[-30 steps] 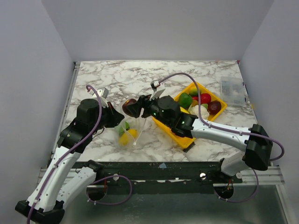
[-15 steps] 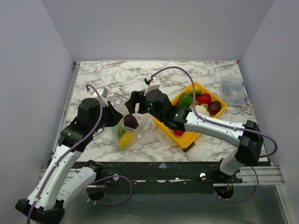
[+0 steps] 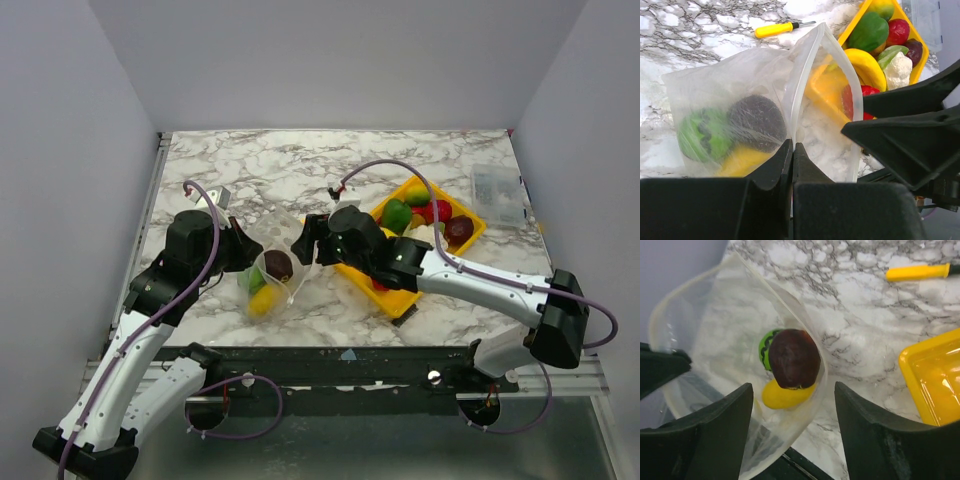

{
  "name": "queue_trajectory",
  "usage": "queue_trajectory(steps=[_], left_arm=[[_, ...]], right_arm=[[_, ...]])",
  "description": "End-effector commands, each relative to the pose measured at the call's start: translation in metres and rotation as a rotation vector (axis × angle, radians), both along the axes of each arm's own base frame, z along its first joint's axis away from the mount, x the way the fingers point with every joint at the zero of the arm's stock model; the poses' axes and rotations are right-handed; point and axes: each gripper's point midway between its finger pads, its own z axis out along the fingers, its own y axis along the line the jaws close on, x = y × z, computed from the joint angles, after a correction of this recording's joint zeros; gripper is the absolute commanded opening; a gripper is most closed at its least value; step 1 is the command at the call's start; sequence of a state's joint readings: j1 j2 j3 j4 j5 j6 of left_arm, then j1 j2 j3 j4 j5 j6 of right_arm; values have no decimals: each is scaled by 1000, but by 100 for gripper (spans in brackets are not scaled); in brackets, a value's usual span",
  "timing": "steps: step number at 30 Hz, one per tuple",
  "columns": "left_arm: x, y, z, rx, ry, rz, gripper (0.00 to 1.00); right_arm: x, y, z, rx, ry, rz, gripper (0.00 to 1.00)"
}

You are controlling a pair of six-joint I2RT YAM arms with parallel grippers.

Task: Place the food in the zip-top bag and seal the zipper
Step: Adjust the zipper food storage bag at the center of the board.

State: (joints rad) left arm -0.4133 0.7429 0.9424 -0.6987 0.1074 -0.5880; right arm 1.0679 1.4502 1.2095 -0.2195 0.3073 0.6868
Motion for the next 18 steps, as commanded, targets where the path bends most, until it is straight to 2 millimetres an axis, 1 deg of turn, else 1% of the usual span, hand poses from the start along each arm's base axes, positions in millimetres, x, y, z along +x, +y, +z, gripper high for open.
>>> queue_trajectory(steps=[1, 3, 5, 7, 9, 10, 11, 13, 15, 16, 17, 18], left_arm=[[-2, 0, 11, -24, -23, -1, 0], [-3, -1, 12, -30, -21, -6, 0], [-4, -2, 15, -38, -23, -10, 0], [-6, -2, 21, -43, -28, -11, 0], [-11, 1, 32, -54, -51, -10, 0], [-14, 2, 41, -62, -69, -10, 0], [-16, 3, 48, -69, -87, -8, 0], [-19, 7, 61, -81, -122, 7, 0], [-18, 12, 62, -81, -135, 35, 0], [-16, 13, 55, -75, -122, 47, 0], [-13, 12, 42, -71, -92, 60, 0], [-10, 10, 29, -71, -65, 65, 0]], right_arm=[[-19, 12, -37, -5, 110, 69, 65], [-15, 20, -41, -8, 100, 79, 58], [-8, 25, -38, -30, 76, 79, 45], [-2, 32, -21, -41, 47, 90, 22], [-1, 35, 1, -40, 12, 92, 5], [-2, 35, 13, -34, -5, 93, 1], [-3, 36, 24, -20, -16, 102, 0], [-11, 39, 40, 4, -16, 145, 0], [-20, 43, 44, 24, 5, 190, 0], [-23, 45, 43, 37, 15, 202, 1], [-25, 46, 41, 53, 22, 214, 0], [-27, 48, 34, 65, 26, 218, 0]])
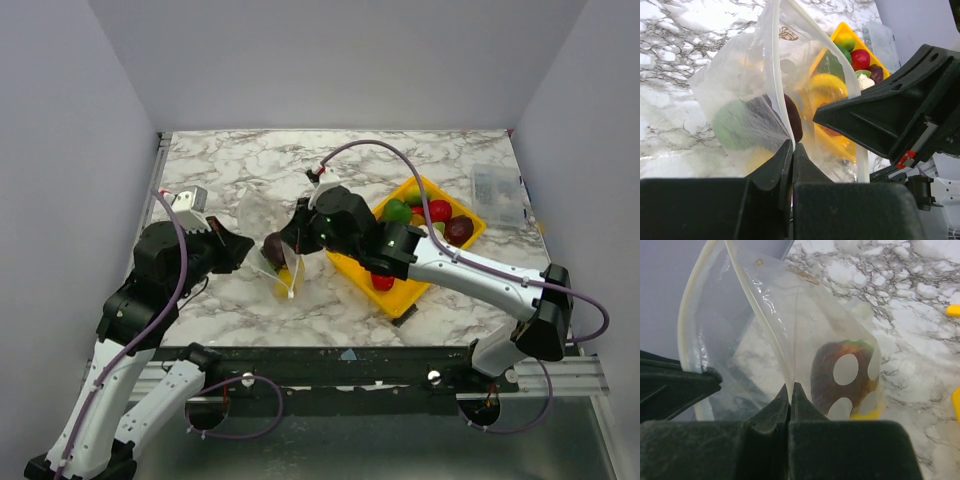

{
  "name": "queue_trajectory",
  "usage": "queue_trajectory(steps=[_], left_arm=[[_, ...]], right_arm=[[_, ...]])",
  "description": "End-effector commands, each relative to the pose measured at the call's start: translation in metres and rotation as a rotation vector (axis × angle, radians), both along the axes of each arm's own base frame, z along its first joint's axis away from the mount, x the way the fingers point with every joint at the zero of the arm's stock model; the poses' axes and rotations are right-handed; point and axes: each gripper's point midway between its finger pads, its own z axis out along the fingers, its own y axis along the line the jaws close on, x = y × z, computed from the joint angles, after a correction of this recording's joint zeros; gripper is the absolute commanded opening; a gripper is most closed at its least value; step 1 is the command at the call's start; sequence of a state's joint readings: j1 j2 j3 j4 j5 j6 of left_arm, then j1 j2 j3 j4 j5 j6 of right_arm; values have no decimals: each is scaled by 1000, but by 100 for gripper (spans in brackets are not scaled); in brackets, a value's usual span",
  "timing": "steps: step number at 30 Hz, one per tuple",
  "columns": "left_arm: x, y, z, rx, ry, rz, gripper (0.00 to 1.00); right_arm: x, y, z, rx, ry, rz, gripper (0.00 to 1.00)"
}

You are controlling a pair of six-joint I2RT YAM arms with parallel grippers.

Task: Place the food in the zip-top bag and seal the zipper
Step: Adjust the zipper food storage bag at the center of the board.

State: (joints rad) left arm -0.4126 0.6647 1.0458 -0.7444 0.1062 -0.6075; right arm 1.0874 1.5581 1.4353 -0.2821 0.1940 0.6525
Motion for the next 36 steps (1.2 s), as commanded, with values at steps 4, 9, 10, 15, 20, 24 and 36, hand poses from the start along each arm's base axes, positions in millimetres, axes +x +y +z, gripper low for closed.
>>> queue_trajectory(steps=[4, 9, 10, 15, 20, 24, 36], left_arm=[[14, -2, -91, 39, 210, 61, 0], [14, 1, -97, 65, 249, 62, 0], [13, 2, -86, 58, 220, 59, 0], [5, 0, -26, -18, 68, 28, 0], [3, -5, -39, -34, 102, 11, 0], [8, -2, -79, 13, 191, 42, 0], [1, 1, -4, -16, 34, 11, 0]], right_arm=[[-14, 2, -55, -31, 71, 41, 0], [-4, 9, -64, -118, 68, 37, 0], [-4, 12, -52, -104, 53, 49, 0], [1, 14, 10, 8, -36, 42, 0], [-3, 10, 14, 68, -32, 34, 0], [-2, 4, -28, 7, 11, -5, 0], [3, 5, 26, 34, -55, 6, 0]])
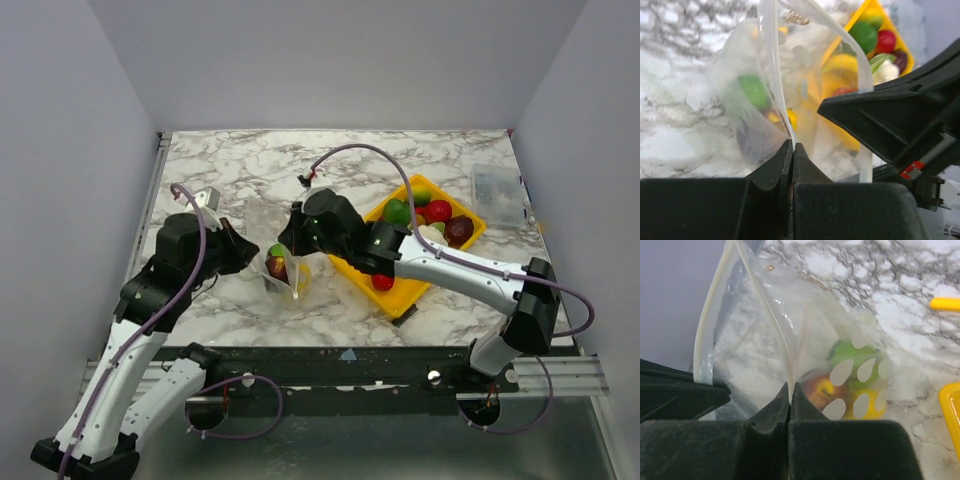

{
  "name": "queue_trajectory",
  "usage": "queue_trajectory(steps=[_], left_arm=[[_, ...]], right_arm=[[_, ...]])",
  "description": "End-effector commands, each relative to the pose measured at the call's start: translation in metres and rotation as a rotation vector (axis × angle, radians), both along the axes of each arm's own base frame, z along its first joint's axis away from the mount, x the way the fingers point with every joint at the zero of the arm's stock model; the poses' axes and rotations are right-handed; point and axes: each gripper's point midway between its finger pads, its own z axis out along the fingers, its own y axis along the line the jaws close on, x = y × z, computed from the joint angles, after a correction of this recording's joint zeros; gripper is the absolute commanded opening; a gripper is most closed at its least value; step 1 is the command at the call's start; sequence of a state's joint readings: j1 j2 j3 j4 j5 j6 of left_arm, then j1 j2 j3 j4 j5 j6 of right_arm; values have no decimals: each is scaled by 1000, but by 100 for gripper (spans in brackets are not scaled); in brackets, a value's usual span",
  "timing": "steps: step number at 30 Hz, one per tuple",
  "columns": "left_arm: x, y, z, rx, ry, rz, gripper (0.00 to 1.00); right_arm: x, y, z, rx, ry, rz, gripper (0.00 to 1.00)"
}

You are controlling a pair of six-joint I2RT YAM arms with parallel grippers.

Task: Place the food in the zip-top bag and seal the zipper
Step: Adjust the zipper food storage bag at the center of the board.

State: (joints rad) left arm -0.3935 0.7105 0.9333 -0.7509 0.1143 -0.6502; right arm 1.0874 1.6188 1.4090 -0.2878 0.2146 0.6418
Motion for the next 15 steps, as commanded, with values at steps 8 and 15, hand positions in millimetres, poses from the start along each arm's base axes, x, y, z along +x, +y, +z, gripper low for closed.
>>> queue_trajectory(steps=[8, 15], left_arm=[[1, 3, -14, -6, -1, 24, 0], [14, 10, -19, 60, 18, 43, 0]], right_arm=[[-11, -2, 27, 190, -6, -13, 0], [17, 4, -25, -45, 1, -61, 0]])
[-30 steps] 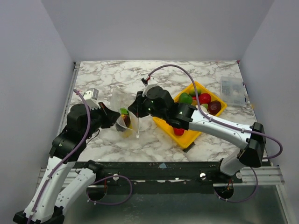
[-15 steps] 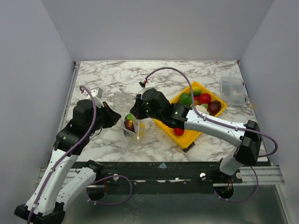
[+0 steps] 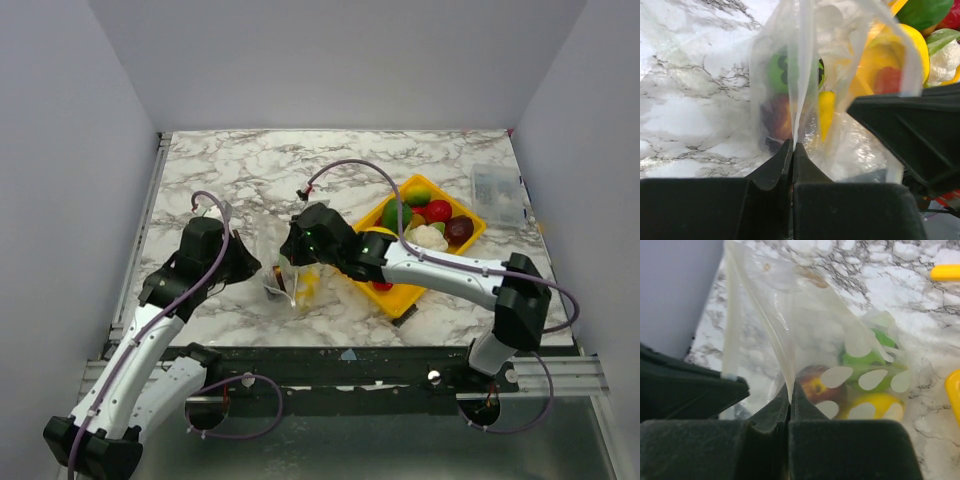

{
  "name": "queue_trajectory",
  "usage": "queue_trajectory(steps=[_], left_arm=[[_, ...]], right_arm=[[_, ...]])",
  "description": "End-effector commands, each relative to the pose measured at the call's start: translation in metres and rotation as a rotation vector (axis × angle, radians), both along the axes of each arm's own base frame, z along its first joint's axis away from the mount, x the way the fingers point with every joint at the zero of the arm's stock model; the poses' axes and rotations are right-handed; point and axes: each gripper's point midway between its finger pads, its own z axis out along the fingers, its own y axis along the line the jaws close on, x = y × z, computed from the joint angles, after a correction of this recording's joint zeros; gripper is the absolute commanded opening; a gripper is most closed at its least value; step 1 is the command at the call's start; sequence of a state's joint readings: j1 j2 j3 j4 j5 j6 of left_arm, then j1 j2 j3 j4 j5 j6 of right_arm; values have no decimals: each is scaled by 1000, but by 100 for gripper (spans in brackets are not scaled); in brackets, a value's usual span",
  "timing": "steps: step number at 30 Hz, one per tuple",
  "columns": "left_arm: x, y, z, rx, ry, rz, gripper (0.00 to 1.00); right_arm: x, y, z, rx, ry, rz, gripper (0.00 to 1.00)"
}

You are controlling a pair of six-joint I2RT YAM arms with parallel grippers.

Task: Place the food in the zip-top bag and seal the zipper
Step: Adjust the zipper food storage bag at the center of the board.

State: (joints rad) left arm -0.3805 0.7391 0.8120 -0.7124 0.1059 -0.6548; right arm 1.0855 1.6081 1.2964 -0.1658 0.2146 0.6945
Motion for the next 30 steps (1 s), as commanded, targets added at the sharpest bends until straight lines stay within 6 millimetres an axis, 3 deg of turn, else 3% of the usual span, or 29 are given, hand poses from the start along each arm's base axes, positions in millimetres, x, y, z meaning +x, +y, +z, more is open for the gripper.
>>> queue_trajectory(steps=[1, 4, 6, 9, 11, 13, 17, 20, 22, 25, 28, 30], left_arm=[[11, 7, 43, 16, -109, 14, 0], [6, 4, 81, -30, -181, -3, 0], [0, 0, 95, -71, -210, -24, 0], [-8, -3, 97, -107, -205, -30, 0], [-9, -4, 87, -115, -183, -32, 0], [-6, -3, 68, -100, -153, -14, 0], [8, 0, 24, -44, -85, 14, 0], [14, -3, 14, -27, -14, 7, 0], [15, -9, 29, -45, -17, -21, 0], [11, -13, 63, -103, -97, -41, 0], [2, -15, 85, -162, -168, -53, 0], [-3, -15, 88, -174, -174, -57, 0]], right_arm=[[20, 7, 6, -93, -35, -26, 0], [16, 17, 40, -42, -61, 23, 0], [7, 21, 61, 16, -55, 66, 0], [-11, 23, 77, 112, -19, 122, 0], [-19, 21, 77, 170, -2, 134, 0], [-18, 14, 66, 182, -3, 107, 0], [1, 6, 21, 96, 21, 29, 0], [16, 6, -8, -19, 43, 2, 0], [23, 6, -8, -83, 33, -13, 0], [25, 6, 18, -80, 5, -3, 0], [12, 6, 48, 13, -2, 42, 0], [2, 6, 64, 98, -7, 73, 0]])
